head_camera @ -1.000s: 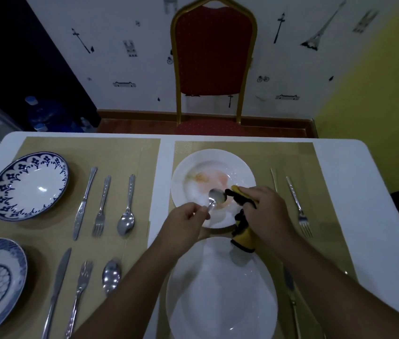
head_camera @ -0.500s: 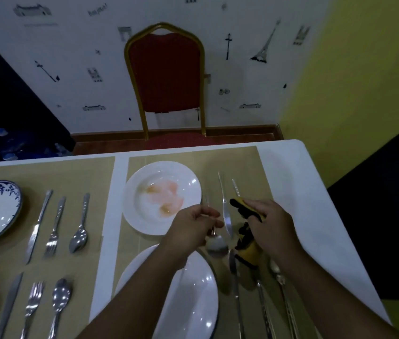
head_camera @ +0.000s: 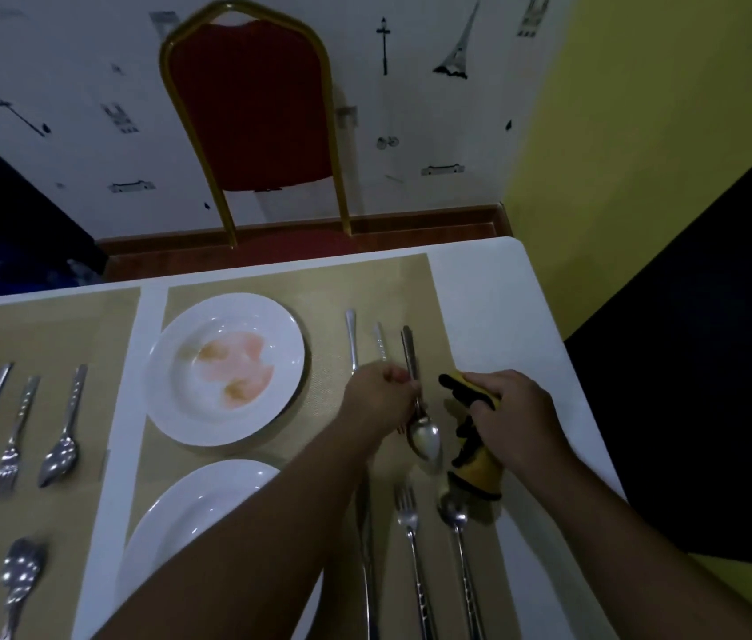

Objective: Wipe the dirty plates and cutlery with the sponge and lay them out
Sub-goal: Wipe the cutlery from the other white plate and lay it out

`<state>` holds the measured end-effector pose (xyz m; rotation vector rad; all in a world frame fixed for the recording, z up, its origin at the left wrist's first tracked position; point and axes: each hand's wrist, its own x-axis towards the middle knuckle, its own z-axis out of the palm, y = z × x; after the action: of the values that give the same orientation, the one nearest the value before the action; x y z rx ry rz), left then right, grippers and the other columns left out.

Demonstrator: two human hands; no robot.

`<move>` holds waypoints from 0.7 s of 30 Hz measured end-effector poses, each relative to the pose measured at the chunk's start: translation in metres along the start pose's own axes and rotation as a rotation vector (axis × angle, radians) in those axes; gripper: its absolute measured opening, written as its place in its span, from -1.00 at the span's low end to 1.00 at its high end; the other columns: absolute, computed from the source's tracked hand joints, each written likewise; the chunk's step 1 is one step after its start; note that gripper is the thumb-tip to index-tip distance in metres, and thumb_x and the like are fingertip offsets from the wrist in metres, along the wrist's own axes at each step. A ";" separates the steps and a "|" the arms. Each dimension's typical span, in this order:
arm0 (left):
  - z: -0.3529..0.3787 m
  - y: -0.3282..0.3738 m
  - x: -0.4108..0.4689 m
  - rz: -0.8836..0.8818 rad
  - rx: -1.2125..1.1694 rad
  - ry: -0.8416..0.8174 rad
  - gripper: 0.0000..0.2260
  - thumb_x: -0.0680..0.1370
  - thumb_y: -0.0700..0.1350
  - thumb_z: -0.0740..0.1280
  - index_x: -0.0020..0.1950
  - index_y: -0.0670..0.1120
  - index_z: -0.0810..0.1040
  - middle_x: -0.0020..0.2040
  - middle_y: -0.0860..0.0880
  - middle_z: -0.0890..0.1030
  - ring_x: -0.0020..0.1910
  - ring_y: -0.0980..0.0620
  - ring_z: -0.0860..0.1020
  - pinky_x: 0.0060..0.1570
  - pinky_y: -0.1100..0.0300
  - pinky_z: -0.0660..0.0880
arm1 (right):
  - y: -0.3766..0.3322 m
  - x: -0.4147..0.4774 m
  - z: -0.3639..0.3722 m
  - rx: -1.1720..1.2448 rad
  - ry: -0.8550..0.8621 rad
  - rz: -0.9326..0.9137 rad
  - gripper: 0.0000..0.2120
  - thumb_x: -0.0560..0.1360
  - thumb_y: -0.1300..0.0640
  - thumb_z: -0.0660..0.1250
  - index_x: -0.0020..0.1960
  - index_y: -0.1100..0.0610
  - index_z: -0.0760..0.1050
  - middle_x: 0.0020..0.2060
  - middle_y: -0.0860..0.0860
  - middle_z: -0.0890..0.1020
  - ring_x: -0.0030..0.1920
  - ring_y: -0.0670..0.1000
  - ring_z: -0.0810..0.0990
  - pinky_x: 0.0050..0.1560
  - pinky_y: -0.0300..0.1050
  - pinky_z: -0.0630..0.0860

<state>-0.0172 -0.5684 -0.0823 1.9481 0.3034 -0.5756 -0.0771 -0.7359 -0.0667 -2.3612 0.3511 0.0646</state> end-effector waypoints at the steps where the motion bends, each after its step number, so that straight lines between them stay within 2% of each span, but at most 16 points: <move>1: 0.006 0.004 0.007 0.011 0.030 0.003 -0.94 0.50 -0.19 0.46 -0.14 -0.16 0.67 -0.18 -0.16 0.70 -0.12 -0.12 0.70 0.00 -0.06 0.66 | 0.002 0.005 -0.001 -0.010 -0.006 -0.007 -0.63 0.46 0.31 0.32 0.23 0.08 0.57 0.08 0.03 0.62 0.07 -0.01 0.55 0.02 -0.36 0.36; 3: 0.015 0.011 0.022 0.034 0.115 0.014 -0.94 0.51 -0.16 0.46 -0.13 -0.14 0.68 -0.18 -0.10 0.70 -0.10 -0.08 0.69 0.01 -0.01 0.65 | 0.005 0.016 -0.004 -0.026 -0.007 -0.023 -0.62 0.44 0.32 0.31 0.22 0.09 0.58 0.07 0.05 0.63 0.08 0.03 0.56 0.02 -0.35 0.37; 5: 0.024 0.015 0.034 0.068 0.184 0.038 -0.93 0.49 -0.14 0.46 -0.16 -0.13 0.67 -0.19 -0.08 0.70 -0.12 -0.08 0.69 0.00 -0.04 0.65 | 0.010 0.025 -0.005 -0.032 -0.007 -0.027 -0.62 0.44 0.32 0.30 0.21 0.09 0.58 0.06 0.04 0.63 0.09 0.04 0.56 -0.01 -0.42 0.34; 7: 0.029 0.016 0.041 0.098 0.269 0.069 -0.92 0.48 -0.11 0.46 -0.10 -0.12 0.66 -0.12 -0.07 0.71 -0.10 -0.06 0.68 0.02 0.01 0.64 | 0.015 0.035 -0.003 -0.039 0.003 -0.034 -0.62 0.43 0.33 0.29 0.20 0.09 0.59 0.04 0.04 0.64 0.08 0.04 0.56 -0.04 -0.46 0.32; 10: 0.034 0.013 0.036 0.181 0.363 0.108 -0.80 0.55 -0.09 0.41 0.11 -0.17 0.62 -0.02 -0.13 0.71 -0.06 -0.06 0.68 0.00 0.02 0.64 | 0.028 0.044 0.005 -0.082 0.010 -0.030 -0.59 0.42 0.32 0.29 0.23 0.06 0.58 0.03 0.04 0.63 0.11 0.12 0.52 0.07 -0.22 0.47; 12: 0.035 0.004 0.029 0.336 0.474 0.122 -0.77 0.57 -0.09 0.37 0.16 -0.18 0.60 0.02 -0.13 0.69 -0.03 -0.06 0.66 0.04 -0.03 0.62 | 0.036 0.043 0.013 -0.118 0.000 -0.041 -0.55 0.43 0.36 0.26 0.26 0.06 0.55 0.06 0.03 0.61 0.13 0.13 0.46 0.10 -0.19 0.42; 14: 0.038 -0.009 0.021 0.495 0.680 0.082 -0.64 0.55 -0.02 0.36 0.31 -0.13 0.57 0.18 -0.10 0.65 0.16 -0.05 0.58 0.23 -0.03 0.53 | 0.041 0.037 0.020 -0.124 -0.003 -0.066 -0.51 0.42 0.40 0.22 0.29 0.08 0.53 0.10 0.02 0.59 0.14 0.10 0.40 0.11 -0.19 0.38; 16: 0.043 -0.021 0.014 0.572 0.809 0.035 -0.51 0.56 0.03 0.31 0.46 -0.11 0.45 0.40 -0.08 0.53 0.40 -0.10 0.43 0.38 -0.04 0.40 | 0.043 0.032 0.024 -0.142 0.015 -0.106 -0.51 0.41 0.40 0.24 0.28 0.09 0.52 0.13 0.03 0.58 0.14 0.09 0.39 0.09 -0.08 0.46; 19: 0.046 -0.028 0.007 0.544 0.860 -0.013 -0.47 0.62 0.07 0.22 0.56 -0.10 0.31 0.56 -0.06 0.33 0.57 -0.13 0.20 0.46 -0.06 0.24 | 0.044 0.029 0.029 -0.182 0.018 -0.130 -0.53 0.39 0.38 0.28 0.27 0.11 0.52 0.11 0.06 0.57 0.12 0.11 0.39 0.00 0.01 0.51; 21: 0.046 -0.028 0.009 0.524 0.851 -0.013 -0.47 0.64 0.09 0.17 0.58 -0.10 0.28 0.58 -0.06 0.29 0.59 -0.12 0.16 0.48 -0.04 0.19 | 0.042 0.030 0.030 -0.184 0.012 -0.129 -0.53 0.39 0.39 0.29 0.27 0.13 0.52 0.07 0.08 0.56 0.10 0.13 0.40 -0.02 0.03 0.52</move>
<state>-0.0344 -0.5978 -0.1252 2.6891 -0.5463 -0.3865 -0.0577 -0.7517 -0.1209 -2.5611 0.2051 0.0219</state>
